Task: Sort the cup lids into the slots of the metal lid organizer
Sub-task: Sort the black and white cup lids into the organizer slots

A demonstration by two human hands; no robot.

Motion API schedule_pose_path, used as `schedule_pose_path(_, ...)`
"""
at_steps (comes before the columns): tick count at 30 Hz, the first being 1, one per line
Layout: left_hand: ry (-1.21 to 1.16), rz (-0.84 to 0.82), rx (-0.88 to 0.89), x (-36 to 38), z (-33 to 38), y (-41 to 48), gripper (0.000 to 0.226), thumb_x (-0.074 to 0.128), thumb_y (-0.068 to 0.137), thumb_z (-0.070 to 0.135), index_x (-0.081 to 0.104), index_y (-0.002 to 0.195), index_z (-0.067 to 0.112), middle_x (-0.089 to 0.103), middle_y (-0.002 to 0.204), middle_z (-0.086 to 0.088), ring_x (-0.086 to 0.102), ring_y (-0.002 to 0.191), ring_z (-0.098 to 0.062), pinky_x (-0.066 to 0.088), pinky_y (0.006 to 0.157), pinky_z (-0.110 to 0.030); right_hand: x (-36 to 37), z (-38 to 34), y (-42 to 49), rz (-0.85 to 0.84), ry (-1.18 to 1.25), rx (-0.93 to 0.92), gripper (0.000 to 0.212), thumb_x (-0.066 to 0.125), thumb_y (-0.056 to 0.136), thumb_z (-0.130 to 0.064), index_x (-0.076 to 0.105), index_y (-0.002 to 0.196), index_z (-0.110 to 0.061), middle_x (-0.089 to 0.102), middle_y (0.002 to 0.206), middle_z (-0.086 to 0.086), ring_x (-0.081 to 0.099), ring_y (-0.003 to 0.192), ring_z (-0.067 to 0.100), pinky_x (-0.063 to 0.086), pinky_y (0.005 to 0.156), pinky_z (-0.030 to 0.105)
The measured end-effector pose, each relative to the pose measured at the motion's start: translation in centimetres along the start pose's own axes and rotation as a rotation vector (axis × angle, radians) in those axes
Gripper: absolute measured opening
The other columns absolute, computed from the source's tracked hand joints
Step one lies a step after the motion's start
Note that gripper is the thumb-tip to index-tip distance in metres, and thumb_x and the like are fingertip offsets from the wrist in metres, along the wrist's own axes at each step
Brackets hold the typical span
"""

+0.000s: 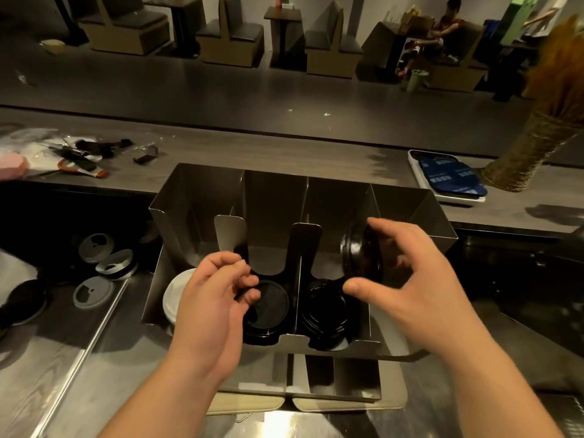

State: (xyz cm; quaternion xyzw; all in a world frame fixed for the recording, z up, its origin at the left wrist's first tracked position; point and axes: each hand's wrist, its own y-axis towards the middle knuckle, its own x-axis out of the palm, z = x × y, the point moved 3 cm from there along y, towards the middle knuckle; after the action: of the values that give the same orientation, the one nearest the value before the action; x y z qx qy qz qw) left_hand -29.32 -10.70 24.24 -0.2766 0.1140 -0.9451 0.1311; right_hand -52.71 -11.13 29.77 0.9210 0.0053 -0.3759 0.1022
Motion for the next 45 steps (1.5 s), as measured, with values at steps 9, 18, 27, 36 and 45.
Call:
schedule_pose_path(9, 0.061, 0.027, -0.015, -0.3, -1.1, 0.0, 0.026, 0.053, 0.093, 0.001, 0.064, 0.077, 0.018, 0.054, 0.068, -0.003, 0.052, 0.068, -0.019, 0.043, 0.067, -0.035, 5.9, 0.2, -0.3, -0.288, -0.617, -0.024, 0.065, 0.062, 0.078, -0.069, 0.040, 0.131, -0.039, 0.044, 0.129, -0.020, 0.041, 0.123, 0.008, 0.025, 0.110, 0.036)
schedule_pose_path(18, 0.059, 0.030, -0.015, -0.3, -0.8, 0.1, 0.026, 0.051, 0.094, 0.002, 0.063, 0.078, 0.018, 0.053, 0.067, -0.003, 0.050, 0.068, -0.019, 0.042, 0.068, -0.036, 7.9, 1.5, 0.1, -0.352, -0.629, 0.012, 0.049, 0.050, 0.087, -0.069, 0.047, 0.122, -0.035, 0.047, 0.127, -0.016, 0.042, 0.119, 0.012, 0.020, 0.109, 0.042)
schedule_pose_path(27, 0.067, 0.008, -0.012, -0.6, 0.0, -0.5, 0.024, 0.051, 0.094, 0.001, 0.062, 0.077, 0.016, 0.053, 0.068, -0.003, 0.051, 0.067, -0.018, 0.042, 0.068, -0.036, 7.7, 1.5, 0.4, -0.379, -0.551, 0.078, 0.059, 0.059, 0.085, -0.063, 0.041, 0.136, -0.041, 0.050, 0.133, -0.020, 0.044, 0.124, 0.009, 0.018, 0.110, 0.044)
schedule_pose_path(36, 0.038, 0.017, -0.014, -5.6, 2.7, -0.7, 0.021, 0.053, 0.091, -0.001, 0.058, 0.077, 0.013, 0.052, 0.068, -0.004, 0.049, 0.065, -0.018, 0.039, 0.068, -0.037, 7.4, 0.5, 1.1, -0.367, -0.607, 0.157, 0.065, 0.063, 0.085, -0.060, 0.038, 0.143, -0.042, 0.042, 0.144, -0.017, 0.036, 0.136, 0.012, 0.023, 0.113, 0.044)
schedule_pose_path(45, 0.157, -0.137, -0.073, -6.9, 4.7, -0.8, 0.023, 0.053, 0.092, 0.001, 0.061, 0.074, 0.013, 0.051, 0.067, -0.006, 0.048, 0.066, -0.020, 0.039, 0.069, -0.038, 8.6, 0.4, 0.5, -0.403, -0.670, 0.245, 0.067, 0.060, 0.089, -0.047, 0.032, 0.150, -0.037, 0.035, 0.146, -0.014, 0.043, 0.130, 0.013, 0.019, 0.113, 0.045)
